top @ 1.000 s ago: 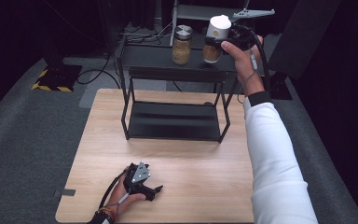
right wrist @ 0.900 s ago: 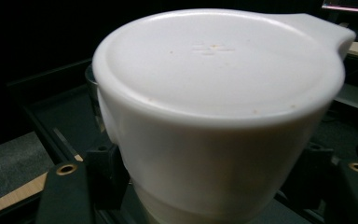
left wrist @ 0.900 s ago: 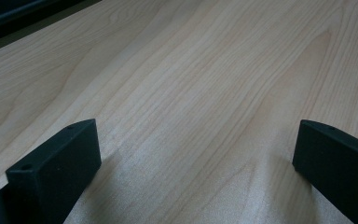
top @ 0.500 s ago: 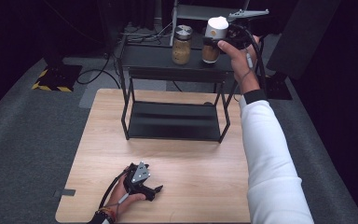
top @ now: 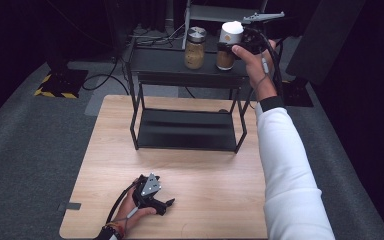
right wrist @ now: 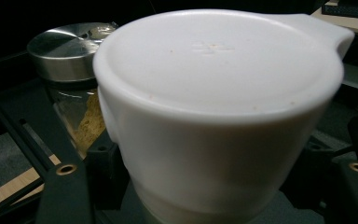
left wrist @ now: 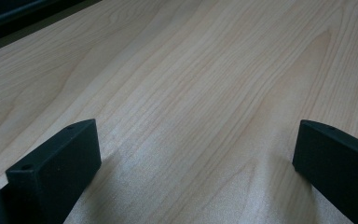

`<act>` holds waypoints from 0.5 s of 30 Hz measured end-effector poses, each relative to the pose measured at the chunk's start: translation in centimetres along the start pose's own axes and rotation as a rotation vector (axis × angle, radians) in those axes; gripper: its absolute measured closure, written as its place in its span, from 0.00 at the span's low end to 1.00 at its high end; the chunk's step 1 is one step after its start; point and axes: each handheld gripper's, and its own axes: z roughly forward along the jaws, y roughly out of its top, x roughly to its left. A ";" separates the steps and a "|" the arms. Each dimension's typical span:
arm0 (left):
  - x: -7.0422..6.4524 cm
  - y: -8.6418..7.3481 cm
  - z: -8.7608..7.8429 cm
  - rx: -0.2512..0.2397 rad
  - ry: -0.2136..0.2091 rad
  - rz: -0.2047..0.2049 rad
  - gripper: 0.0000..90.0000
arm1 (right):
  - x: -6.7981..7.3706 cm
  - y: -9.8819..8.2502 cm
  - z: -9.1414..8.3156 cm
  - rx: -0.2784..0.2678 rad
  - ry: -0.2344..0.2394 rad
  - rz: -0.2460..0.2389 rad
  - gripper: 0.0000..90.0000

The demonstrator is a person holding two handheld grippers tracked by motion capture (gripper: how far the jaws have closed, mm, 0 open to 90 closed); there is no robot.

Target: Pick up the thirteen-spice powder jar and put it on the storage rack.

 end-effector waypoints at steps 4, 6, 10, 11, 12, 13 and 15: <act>0.0 0.0 0.0 0.000 0.000 0.000 0.00 | -0.3 -0.3 0.1 -0.009 0.006 0.006 0.33; 0.0 0.0 0.0 0.000 0.000 0.000 0.00 | -0.5 -0.4 0.2 -0.013 0.014 0.008 0.33; 0.0 0.0 0.0 0.000 0.000 0.000 0.00 | 0.1 -0.2 0.3 -0.010 -0.019 -0.011 0.26; 0.0 0.0 0.0 0.000 0.000 0.000 0.00 | 0.2 -0.1 0.4 0.000 -0.021 -0.004 0.26; 0.0 0.0 0.0 0.000 0.000 -0.001 0.00 | 0.2 0.0 0.5 0.007 -0.021 -0.014 0.25; 0.0 0.0 0.0 0.000 0.000 0.000 0.00 | 0.5 0.0 0.6 0.008 -0.038 -0.025 0.22; 0.0 0.0 0.0 0.000 0.000 0.000 0.00 | 0.6 -0.1 0.6 0.006 -0.043 -0.020 0.17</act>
